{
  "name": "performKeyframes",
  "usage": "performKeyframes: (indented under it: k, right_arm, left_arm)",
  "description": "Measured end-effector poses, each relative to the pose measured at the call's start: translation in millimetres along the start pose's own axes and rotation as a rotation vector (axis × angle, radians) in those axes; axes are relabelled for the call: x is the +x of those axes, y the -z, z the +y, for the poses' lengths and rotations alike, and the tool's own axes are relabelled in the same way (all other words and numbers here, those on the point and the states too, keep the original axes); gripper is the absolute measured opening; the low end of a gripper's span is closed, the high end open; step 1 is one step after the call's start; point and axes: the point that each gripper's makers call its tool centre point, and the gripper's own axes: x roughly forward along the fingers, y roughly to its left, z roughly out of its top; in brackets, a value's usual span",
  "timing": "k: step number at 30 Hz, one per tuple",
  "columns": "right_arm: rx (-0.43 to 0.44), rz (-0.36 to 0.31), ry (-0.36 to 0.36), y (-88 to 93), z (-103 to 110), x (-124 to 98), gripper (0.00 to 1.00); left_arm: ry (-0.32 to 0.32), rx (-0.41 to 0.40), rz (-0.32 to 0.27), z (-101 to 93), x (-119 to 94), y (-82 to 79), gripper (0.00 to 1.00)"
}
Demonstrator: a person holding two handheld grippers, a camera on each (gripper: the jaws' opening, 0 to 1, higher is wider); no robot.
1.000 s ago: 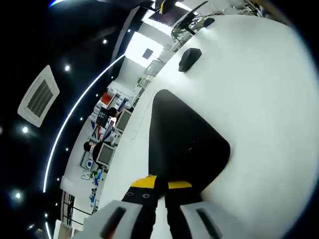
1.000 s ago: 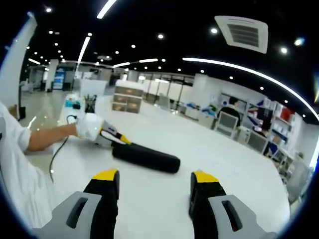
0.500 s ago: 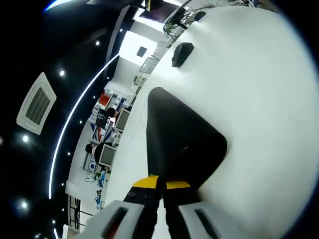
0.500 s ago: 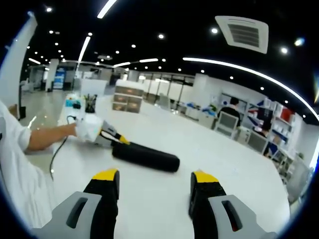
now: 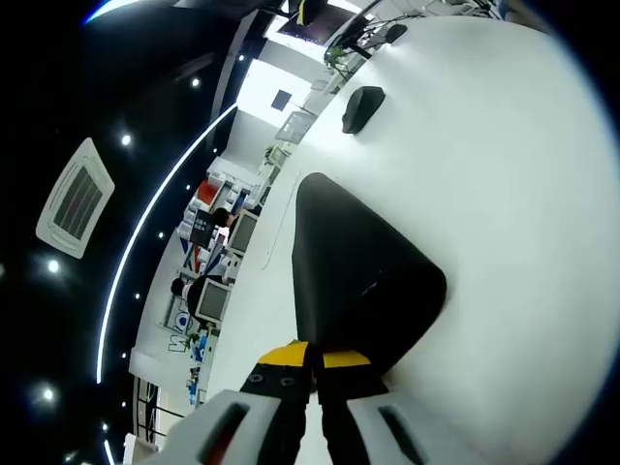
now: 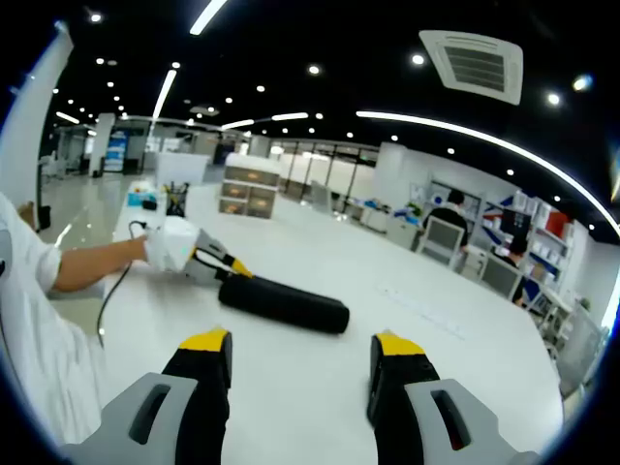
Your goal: Arrange the mouse and mouse pad neatly on the desk surface
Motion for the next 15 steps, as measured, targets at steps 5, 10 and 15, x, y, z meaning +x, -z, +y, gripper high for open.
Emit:
performKeyframes:
  k: [5,10,15]
  right_arm:
    - [-0.002,0.003,-0.003,0.6,0.8,0.9,0.55]
    - [-0.003,0.004,-0.003,1.0,0.9,0.4,0.55]
    - [-0.003,0.005,-0.003,1.7,0.6,0.0,0.55]
  left_arm:
    - [-0.017,0.012,0.01,4.6,-5.2,-5.3,0.03]
    - [-0.027,0.023,0.016,7.0,-7.8,-8.3,0.03]
    - [-0.038,0.018,0.015,10.2,-10.4,-9.6,0.03]
